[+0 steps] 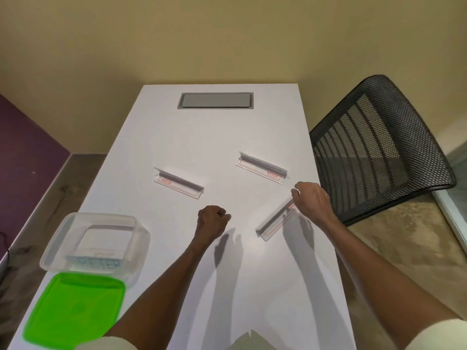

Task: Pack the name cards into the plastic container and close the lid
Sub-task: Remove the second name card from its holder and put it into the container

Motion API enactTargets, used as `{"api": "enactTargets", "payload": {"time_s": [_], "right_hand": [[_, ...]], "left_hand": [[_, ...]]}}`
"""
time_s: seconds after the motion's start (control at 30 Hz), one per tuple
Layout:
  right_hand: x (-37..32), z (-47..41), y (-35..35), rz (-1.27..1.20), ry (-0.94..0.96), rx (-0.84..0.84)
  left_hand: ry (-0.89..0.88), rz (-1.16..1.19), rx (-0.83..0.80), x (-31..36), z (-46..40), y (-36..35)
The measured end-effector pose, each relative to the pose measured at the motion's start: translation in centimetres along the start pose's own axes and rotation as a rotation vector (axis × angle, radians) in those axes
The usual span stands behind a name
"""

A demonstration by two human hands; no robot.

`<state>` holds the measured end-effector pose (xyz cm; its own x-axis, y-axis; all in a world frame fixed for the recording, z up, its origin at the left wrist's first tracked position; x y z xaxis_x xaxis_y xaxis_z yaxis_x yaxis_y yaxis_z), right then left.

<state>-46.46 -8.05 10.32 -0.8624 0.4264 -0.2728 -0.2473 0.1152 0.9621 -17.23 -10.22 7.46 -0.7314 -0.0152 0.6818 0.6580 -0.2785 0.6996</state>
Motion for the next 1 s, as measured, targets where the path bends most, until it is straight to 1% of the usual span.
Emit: {"api": "enactTargets", "payload": {"time_s": [0.07,0.13,0.3,0.4,0.5,0.67,0.83,1.0], "right_hand": [[0.8,-0.8,0.0,-0.001,-0.009,-0.038],[1.6,-1.8,-0.2,-0.010,-0.031,-0.081],[3.1,-4.0,-0.9,-0.013,-0.057,-0.144],[3.7,-5.5,-1.6,-0.009,-0.072,-0.209],[3.7,-6.8,-2.5,-0.002,-0.088,-0.312],[3.0,-7.9,-3.7,0.010,-0.113,-0.413],[2.0,-7.9,-4.2,0.117,-0.100,-0.466],[2.1,-7.9,-4.8,0.157,-0.127,-0.490]], "left_hand": [[-0.020,-0.016,0.005,0.2,-0.3,-0.9],[0.016,0.025,-0.027,0.3,-0.4,-2.0],[0.243,0.111,-0.118,-0.5,-1.1,-5.0],[0.419,0.309,-0.065,-0.7,-1.2,-6.7],[0.506,0.405,-0.077,0.3,-0.9,-7.4],[0.619,0.621,-0.101,1.1,-1.6,-9.3],[0.727,0.802,-0.105,1.7,-1.7,-10.2],[0.748,0.829,-0.141,2.7,-1.8,-10.9]]}}
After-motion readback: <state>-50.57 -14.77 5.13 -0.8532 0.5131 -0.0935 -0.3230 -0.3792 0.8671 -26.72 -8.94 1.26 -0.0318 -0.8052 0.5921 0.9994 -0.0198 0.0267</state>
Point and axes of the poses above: each hand's wrist, its own z-axis away from the middle knuckle, its own y-axis out of the back of the hand, x = y × z, the point moved 4 cm from there along -z, towards the middle knuckle, and after that the axes turned 10 degrees about -y, right-handed, at the moved point
